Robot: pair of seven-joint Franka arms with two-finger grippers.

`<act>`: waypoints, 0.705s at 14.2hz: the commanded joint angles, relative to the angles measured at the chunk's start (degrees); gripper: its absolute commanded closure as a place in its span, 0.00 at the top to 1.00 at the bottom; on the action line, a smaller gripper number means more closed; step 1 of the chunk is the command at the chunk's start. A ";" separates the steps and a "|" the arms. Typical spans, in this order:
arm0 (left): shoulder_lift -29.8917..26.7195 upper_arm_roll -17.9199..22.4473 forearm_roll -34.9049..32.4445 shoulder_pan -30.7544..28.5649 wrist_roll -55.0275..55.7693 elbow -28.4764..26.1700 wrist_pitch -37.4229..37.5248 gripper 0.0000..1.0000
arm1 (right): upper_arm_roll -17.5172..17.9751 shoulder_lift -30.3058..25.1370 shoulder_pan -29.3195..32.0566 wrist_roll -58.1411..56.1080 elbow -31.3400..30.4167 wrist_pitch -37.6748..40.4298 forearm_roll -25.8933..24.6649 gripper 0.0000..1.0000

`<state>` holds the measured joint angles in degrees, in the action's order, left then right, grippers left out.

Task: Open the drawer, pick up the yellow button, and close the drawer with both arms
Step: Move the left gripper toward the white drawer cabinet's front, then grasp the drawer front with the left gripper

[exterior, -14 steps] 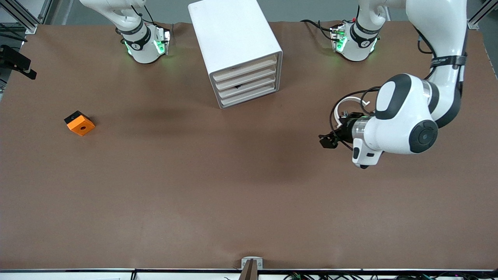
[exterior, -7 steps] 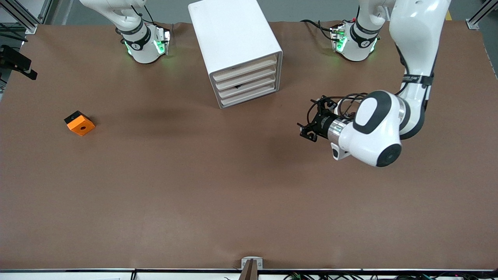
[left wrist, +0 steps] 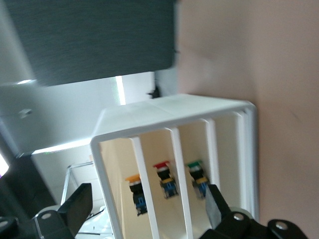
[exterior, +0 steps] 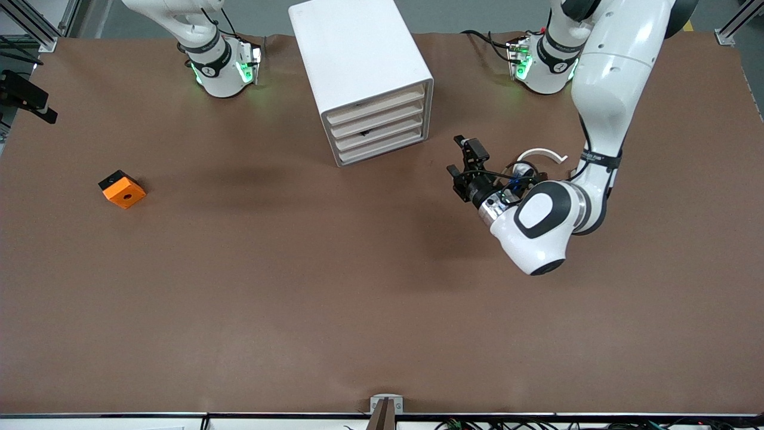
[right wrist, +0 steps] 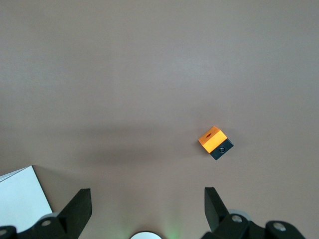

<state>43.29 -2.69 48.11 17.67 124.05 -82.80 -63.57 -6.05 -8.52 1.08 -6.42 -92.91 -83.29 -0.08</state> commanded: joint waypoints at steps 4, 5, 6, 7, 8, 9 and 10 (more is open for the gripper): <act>3.38 -0.21 10.50 3.06 11.91 -0.07 5.20 1.00 | 0.42 -1.58 0.51 0.09 -1.57 -0.91 0.69 1.00; 3.47 -0.21 11.38 3.77 12.96 -0.51 6.00 0.90 | 0.42 -1.50 0.51 0.00 -1.57 -0.91 0.69 1.00; 3.55 -0.21 12.09 4.73 13.24 -0.60 6.00 0.82 | 0.42 -1.58 0.51 0.09 -1.57 -0.91 0.69 1.00; 3.73 -0.13 12.09 5.35 13.59 -0.52 5.92 0.80 | 0.42 -1.50 0.51 0.09 -1.57 -1.09 0.69 1.00; 3.73 -0.13 12.09 6.23 13.68 -0.43 5.92 0.79 | 0.51 -1.58 0.51 0.09 -1.57 -1.17 0.69 1.00; 3.64 -0.13 12.09 6.93 13.68 -0.34 5.92 0.77 | 0.51 -1.50 0.51 0.09 -1.57 -1.18 0.69 1.00; 3.73 -0.13 12.09 7.72 13.85 -0.34 5.74 0.73 | 0.43 -1.58 0.51 0.09 -1.57 -1.18 0.69 1.00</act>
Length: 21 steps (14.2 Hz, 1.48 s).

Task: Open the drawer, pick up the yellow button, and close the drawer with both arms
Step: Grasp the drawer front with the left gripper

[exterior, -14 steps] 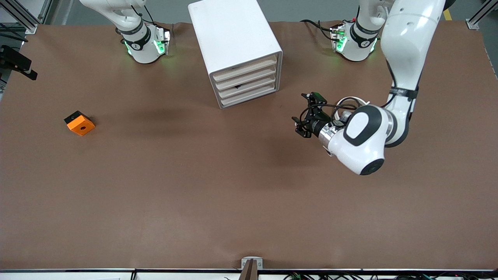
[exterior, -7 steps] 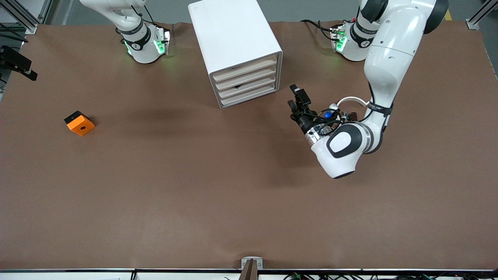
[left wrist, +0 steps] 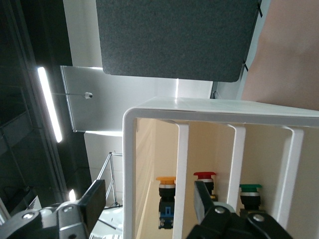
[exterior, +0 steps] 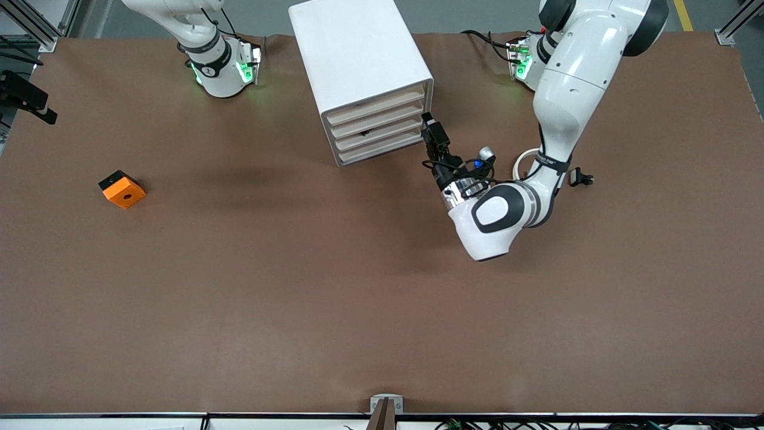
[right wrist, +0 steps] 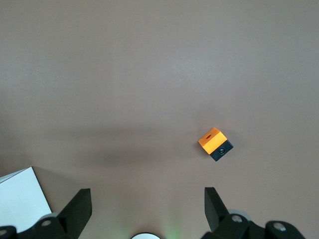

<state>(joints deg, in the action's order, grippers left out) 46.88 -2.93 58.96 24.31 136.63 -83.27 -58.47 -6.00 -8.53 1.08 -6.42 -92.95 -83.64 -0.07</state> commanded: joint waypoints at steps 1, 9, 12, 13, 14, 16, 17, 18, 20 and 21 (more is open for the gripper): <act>0.40 0.20 1.16 2.14 1.36 0.13 0.55 0.66 | 0.46 -1.49 0.51 0.09 -1.54 -0.83 0.69 1.00; 1.29 0.29 -0.07 4.17 -1.53 0.13 -2.35 0.45 | 0.46 -1.49 0.42 0.00 -1.54 -0.74 0.69 1.00; 1.11 0.20 -2.61 5.22 -3.03 0.21 -3.23 0.45 | 0.46 -1.49 0.42 0.00 -1.54 -0.83 0.69 1.00; 1.11 0.20 -2.71 5.57 -3.38 0.13 -3.32 0.45 | 0.46 -1.49 0.42 0.00 -1.54 -1.00 0.69 1.00; 1.02 0.20 -2.71 6.45 -4.26 0.13 -3.32 0.45 | 0.46 -1.49 0.51 0.09 -1.54 -1.00 0.69 1.00; 0.41 0.12 -2.88 7.85 -4.97 0.13 -3.32 0.45 | 0.46 -1.49 0.42 0.00 -1.54 -0.91 0.69 1.00; 0.41 0.12 -2.80 8.38 -5.06 0.13 -3.32 0.45 | 0.55 -1.49 0.25 0.09 -1.54 -1.00 0.69 1.00; 0.49 0.12 -2.79 9.00 -5.06 0.04 -3.32 0.45 | 0.55 -1.40 -0.54 0.09 -1.54 -1.09 0.69 1.00; 0.58 0.20 -2.88 10.23 -5.06 -0.31 -3.32 0.45 | 0.55 -1.40 -0.72 0.09 -1.54 -1.18 0.69 1.00; 0.58 0.12 -3.23 11.10 -5.06 -0.84 -3.32 0.45 | 0.55 -1.49 -0.72 0.09 -1.54 -1.18 0.69 1.00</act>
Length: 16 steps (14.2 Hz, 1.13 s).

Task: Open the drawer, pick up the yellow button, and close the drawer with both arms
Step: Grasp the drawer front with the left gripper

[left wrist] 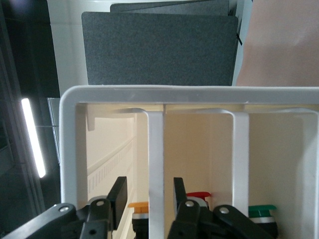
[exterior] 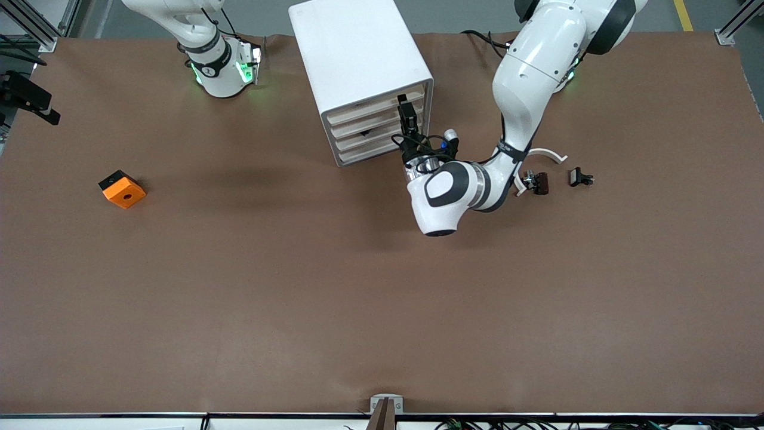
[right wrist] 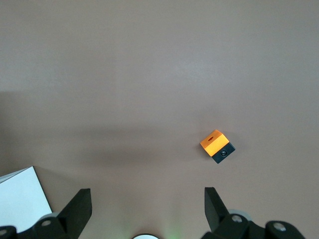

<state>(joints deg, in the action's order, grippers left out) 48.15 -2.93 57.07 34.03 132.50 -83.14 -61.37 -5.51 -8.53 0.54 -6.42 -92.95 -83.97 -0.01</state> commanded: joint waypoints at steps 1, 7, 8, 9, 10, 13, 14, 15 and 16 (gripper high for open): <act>-0.69 0.11 -1.69 2.00 -0.93 -1.40 -0.42 0.41 | 0.06 -1.49 -0.11 0.09 -1.53 -0.75 0.62 1.00; -0.69 -0.32 -1.61 2.36 -0.84 -2.20 -0.24 0.11 | -0.12 -1.22 -0.02 0.09 -0.92 -0.84 0.53 1.00; -0.69 -0.67 -1.61 2.27 -0.84 -2.20 -0.24 0.08 | -0.12 -1.22 0.07 0.09 -0.83 -0.84 0.53 1.00; -0.69 -0.77 -1.61 2.27 -0.84 -2.20 -0.24 0.02 | -0.12 -1.22 0.07 0.09 -0.83 -0.75 0.53 1.00; -0.69 -0.77 -1.61 2.27 -0.84 -2.20 -0.24 0.01 | -0.12 -1.22 0.07 0.09 -0.83 -0.75 0.53 1.00; -0.60 -0.77 -1.61 1.74 -0.84 -2.11 -0.33 0.01 | -0.12 -1.14 0.07 0.09 -0.83 -0.75 0.53 1.00; -0.60 -0.77 -1.61 1.48 -0.84 -1.94 -0.33 0.01 | -0.12 -1.22 0.16 0.09 -0.83 -0.75 0.53 1.00; -0.52 -0.68 -1.61 1.04 -0.75 -1.85 -0.33 0.02 | -0.12 -1.22 0.16 0.09 -0.74 -0.75 0.53 1.00; -0.51 -0.68 -1.61 0.43 -0.75 -1.76 -0.33 0.02 | -0.12 -1.14 0.16 0.09 -0.48 -0.67 0.53 1.00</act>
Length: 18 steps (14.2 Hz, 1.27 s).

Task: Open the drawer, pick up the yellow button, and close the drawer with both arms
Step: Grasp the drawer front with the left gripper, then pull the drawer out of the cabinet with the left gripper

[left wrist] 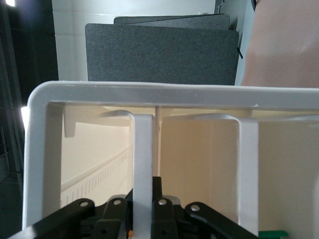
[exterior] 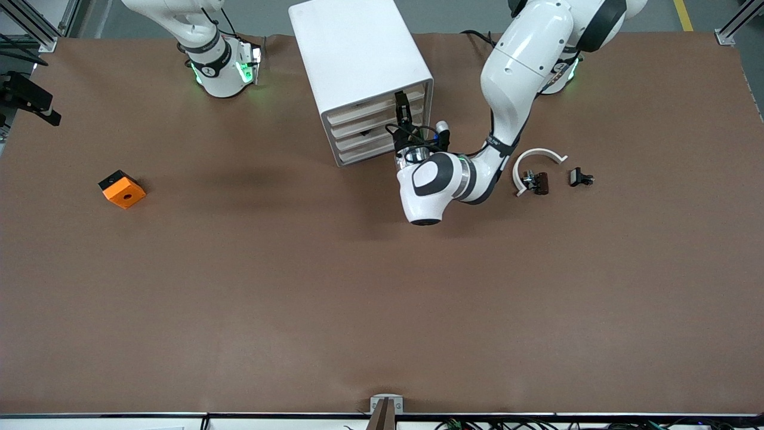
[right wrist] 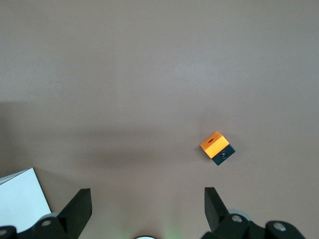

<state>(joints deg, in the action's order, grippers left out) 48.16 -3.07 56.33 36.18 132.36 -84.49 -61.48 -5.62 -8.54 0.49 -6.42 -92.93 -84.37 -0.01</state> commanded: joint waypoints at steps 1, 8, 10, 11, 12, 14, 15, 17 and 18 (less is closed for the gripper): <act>-0.43 -0.53 -0.87 -2.25 -0.61 -0.32 -0.22 0.03 | -0.09 -1.13 0.21 0.09 -0.32 -0.27 0.53 1.00; -0.34 -0.45 -0.52 -8.22 -0.52 0.03 -0.22 0.07 | -0.27 -0.96 0.30 0.09 0.12 -0.18 0.53 1.00; -0.26 -0.45 -0.26 -9.99 -0.52 0.82 -0.30 0.09 | -0.27 -0.96 0.30 0.09 0.21 -0.18 0.53 1.00; -0.26 -0.45 -0.25 -10.69 -0.52 0.91 -0.48 0.10 | -0.27 -0.87 0.30 0.09 0.30 -0.10 0.53 1.00; -0.26 -0.45 0.01 -11.65 -0.52 0.91 -0.57 0.10 | -0.27 -0.87 0.39 0.09 0.30 -0.10 0.53 1.00; -0.26 -0.45 0.10 -13.41 -0.61 1.00 -1.27 0.11 | -0.27 -0.69 0.30 0.01 0.30 -0.53 0.53 1.00; -0.26 -0.45 0.10 -14.38 -0.61 1.35 -1.44 0.13 | -0.35 -0.34 0.47 -0.08 0.56 -0.45 0.71 1.00; -0.26 -0.45 0.10 -15.44 -0.61 1.61 -1.97 0.14 | -0.44 0.36 0.82 -0.35 1.52 -0.88 0.54 1.00; -0.26 -0.45 0.10 -15.79 -0.69 1.61 -2.06 0.14 | -0.53 1.41 1.26 -0.69 2.14 -0.80 0.27 1.00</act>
<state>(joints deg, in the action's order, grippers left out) 48.15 -3.19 56.42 21.51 132.34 -83.06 -62.99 -6.07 -8.54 0.66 -6.42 -92.52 -85.19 -0.02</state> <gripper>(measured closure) 0.859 0.000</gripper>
